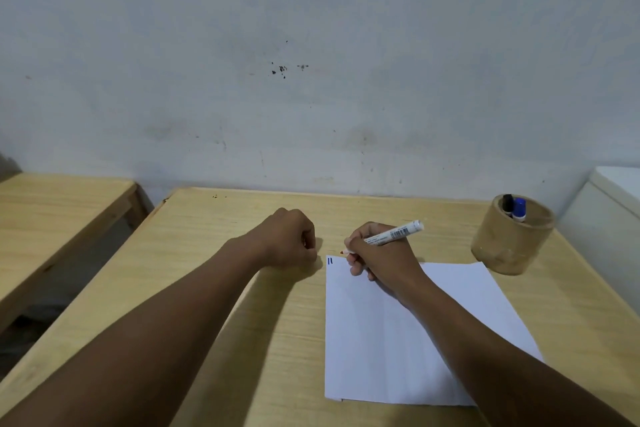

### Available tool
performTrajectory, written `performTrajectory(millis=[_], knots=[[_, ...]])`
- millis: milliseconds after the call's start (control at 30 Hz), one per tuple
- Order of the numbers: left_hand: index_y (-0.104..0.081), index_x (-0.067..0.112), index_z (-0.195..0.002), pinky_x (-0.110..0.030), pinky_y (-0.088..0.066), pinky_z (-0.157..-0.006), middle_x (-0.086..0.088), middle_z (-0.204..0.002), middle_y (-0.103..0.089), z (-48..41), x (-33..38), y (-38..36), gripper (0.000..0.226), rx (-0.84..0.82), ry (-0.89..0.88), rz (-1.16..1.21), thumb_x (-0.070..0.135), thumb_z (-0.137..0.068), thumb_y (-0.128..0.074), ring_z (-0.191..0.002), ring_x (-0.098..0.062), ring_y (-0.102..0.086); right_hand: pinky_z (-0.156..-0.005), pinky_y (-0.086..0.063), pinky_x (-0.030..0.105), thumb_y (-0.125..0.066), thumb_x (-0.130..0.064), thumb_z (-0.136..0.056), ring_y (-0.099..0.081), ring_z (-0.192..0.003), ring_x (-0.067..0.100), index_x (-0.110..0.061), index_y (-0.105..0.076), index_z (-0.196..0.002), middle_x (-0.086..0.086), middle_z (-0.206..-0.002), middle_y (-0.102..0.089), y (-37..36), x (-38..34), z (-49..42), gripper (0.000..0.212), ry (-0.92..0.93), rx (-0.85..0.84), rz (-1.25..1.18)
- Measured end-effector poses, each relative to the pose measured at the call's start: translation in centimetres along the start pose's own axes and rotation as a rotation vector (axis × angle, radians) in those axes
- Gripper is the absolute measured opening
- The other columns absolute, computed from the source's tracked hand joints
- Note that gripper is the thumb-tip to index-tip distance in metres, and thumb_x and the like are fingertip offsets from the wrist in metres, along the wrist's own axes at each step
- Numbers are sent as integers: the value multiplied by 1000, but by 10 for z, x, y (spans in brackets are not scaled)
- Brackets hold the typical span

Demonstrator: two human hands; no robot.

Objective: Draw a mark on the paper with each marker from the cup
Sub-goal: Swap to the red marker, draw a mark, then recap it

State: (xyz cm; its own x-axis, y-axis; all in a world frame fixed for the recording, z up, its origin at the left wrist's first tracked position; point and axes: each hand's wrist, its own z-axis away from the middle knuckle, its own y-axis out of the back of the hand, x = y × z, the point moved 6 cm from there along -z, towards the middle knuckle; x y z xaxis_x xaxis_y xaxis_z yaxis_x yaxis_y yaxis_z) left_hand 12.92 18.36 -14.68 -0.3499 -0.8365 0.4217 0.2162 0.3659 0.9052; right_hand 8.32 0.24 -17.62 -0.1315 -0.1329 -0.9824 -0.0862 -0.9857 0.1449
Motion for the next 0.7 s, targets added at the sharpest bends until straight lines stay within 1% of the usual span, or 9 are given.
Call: performTrajectory(millis=[100,167,267,333,400,500,567,633,700], knots=[[-74,24,-80,-31,-57,-70,8,-83,-67,-3,-4,-3,9,-66,33,-33,32,-77,-72,-83,-17,-68,-49,-41,26,-69,-15,-86,-66,-60,23,-11,-68,-80,10,-68,-73,-1,0,-2,7,1,-13,0],[-73,24,-84,-31,-56,-72,9,-84,-66,-2,-1,-7,12,-77,32,-14,33,-77,-72,-85,-17,-67,-49,-42,26,-68,-14,-85,-67,-61,23,-11,-68,-81,9,-69,-73,-1,1,-2,5,-1,-17,-1],[-71,21,-90,-26,-48,-69,13,-81,-65,3,1,-9,16,-83,50,62,31,-78,-68,-80,-12,-63,-49,-42,26,-69,-12,-81,-68,-61,24,-10,-67,-82,10,-69,-74,-1,3,-3,3,8,-13,-17],[-69,24,-95,-25,-48,-71,11,-87,-69,4,-1,-10,23,-124,94,151,38,-77,-68,-84,-13,-64,-50,-41,27,-71,-12,-78,-68,-61,24,-11,-66,-79,10,-69,-75,-1,5,-3,5,15,-14,-22],[-67,28,-100,-28,-52,-78,8,-97,-71,4,-4,-12,35,-176,134,216,50,-73,-76,-88,-14,-65,-50,-41,28,-75,-14,-76,-68,-60,23,-10,-67,-77,11,-69,-75,-2,6,-4,8,31,-16,-24],[-63,29,-103,-27,-51,-76,10,-95,-70,6,-4,-16,60,-180,133,223,61,-58,-88,-83,-9,-65,-52,-44,30,-78,-15,-77,-69,-61,22,-8,-69,-78,11,-70,-77,-2,8,-5,11,47,-21,-22],[-60,30,-104,-26,-51,-74,11,-91,-69,6,-3,-20,67,-155,101,176,61,-54,-91,-82,-9,-65,-56,-49,34,-79,-16,-74,-71,-62,23,-7,-70,-79,11,-72,-78,-2,9,-5,13,58,-31,-16],[-58,31,-103,-27,-52,-74,11,-91,-69,6,-4,-22,69,-140,91,164,61,-51,-92,-83,-10,-65,-65,-58,42,-80,-16,-71,-71,-64,27,-3,-71,-80,13,-73,-77,-3,10,-6,18,74,-35,-18],[-58,31,-103,-27,-52,-73,10,-91,-68,5,-5,-22,69,-141,91,170,60,-51,-93,-82,-10,-65,-71,-62,47,-82,-14,-71,-72,-66,30,0,-71,-82,14,-72,-74,-4,11,-6,21,87,-33,-5]])
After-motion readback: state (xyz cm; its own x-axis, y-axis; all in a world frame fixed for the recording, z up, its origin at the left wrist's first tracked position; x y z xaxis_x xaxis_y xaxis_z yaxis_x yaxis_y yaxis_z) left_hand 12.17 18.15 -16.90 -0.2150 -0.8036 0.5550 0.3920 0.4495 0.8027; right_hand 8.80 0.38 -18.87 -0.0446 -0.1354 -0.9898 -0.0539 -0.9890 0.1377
